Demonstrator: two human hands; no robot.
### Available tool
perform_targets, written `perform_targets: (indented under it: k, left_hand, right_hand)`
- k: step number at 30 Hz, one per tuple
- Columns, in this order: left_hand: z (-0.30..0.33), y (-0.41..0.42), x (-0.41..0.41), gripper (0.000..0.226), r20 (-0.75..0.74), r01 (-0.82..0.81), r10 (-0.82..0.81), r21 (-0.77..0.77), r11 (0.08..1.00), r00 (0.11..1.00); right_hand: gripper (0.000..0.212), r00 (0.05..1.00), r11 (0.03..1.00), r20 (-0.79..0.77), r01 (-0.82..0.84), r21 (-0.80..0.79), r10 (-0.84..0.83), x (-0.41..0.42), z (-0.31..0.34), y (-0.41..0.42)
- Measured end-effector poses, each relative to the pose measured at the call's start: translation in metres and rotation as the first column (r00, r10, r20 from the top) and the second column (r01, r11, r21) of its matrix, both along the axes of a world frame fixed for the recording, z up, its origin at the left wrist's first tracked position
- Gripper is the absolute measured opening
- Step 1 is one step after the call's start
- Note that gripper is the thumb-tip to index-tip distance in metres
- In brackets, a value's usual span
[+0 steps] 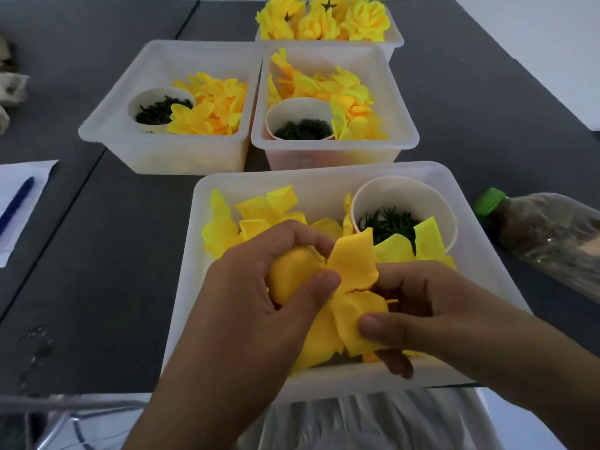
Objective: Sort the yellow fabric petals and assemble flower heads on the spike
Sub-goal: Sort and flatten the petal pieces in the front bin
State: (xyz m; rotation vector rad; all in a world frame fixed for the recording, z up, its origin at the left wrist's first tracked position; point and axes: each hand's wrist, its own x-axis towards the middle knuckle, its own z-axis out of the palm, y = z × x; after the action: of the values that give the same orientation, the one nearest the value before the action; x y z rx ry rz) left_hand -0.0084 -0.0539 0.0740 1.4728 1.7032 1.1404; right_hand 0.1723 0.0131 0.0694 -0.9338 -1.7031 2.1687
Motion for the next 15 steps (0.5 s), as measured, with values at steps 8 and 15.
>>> perform_targets:
  k: [8, 15]
  left_hand:
    - [-0.001, -0.005, 0.008, 0.013, -0.025, -0.046, 0.048, 0.083, 0.995, 0.999]
    - [-0.002, -0.003, 0.014, 0.009, -0.039, -0.164, 0.171, 0.15, 0.975, 0.984]
  right_hand:
    - [0.018, 0.983, 0.987, 0.172, 0.028, 0.161, -0.056, -0.009, 0.006, -0.001]
    - [0.013, 0.971, 0.928, 0.168, 0.101, 0.358, -0.17, -0.021, 0.001, -0.003]
